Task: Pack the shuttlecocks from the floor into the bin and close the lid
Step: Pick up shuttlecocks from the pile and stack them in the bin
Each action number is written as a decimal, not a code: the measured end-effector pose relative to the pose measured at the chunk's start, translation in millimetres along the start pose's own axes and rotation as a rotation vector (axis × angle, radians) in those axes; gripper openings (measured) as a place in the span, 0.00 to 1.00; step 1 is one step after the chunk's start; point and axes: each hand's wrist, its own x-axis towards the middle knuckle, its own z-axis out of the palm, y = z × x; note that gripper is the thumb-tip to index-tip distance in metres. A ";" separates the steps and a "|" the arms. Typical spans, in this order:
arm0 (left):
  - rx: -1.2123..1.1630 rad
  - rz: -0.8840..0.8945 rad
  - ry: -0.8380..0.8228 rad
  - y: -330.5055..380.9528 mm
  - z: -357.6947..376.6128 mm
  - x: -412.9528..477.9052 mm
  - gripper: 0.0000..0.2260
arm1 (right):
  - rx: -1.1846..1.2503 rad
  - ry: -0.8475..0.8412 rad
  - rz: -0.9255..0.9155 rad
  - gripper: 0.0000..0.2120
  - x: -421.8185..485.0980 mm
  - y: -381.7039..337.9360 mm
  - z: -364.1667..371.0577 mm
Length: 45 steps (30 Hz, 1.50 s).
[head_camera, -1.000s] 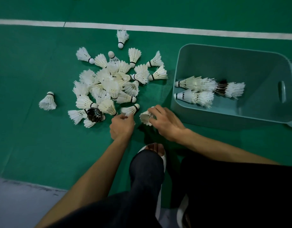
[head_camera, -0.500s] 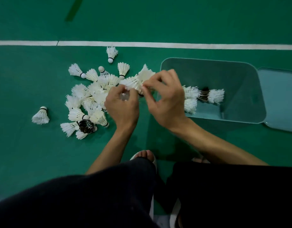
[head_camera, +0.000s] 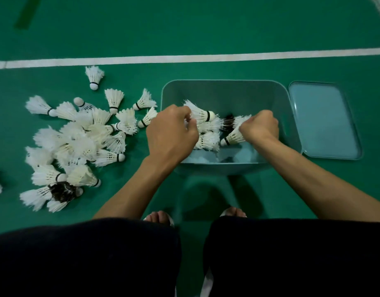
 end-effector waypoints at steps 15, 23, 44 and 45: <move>0.018 -0.238 -0.558 8.5 30.9 29.3 0.12 | 0.281 -0.239 0.375 0.12 76.2 16.5 104.2; -0.070 -0.217 -0.615 10.1 46.2 27.6 0.08 | -0.010 -0.357 0.166 0.08 53.6 0.9 46.4; -0.434 -0.313 -0.794 24.2 31.6 4.9 0.33 | -0.414 -0.139 -0.525 0.03 15.8 13.4 -38.3; -0.425 -0.317 -0.835 23.0 29.9 6.2 0.34 | -0.419 -0.060 -0.485 0.05 15.5 13.9 -33.8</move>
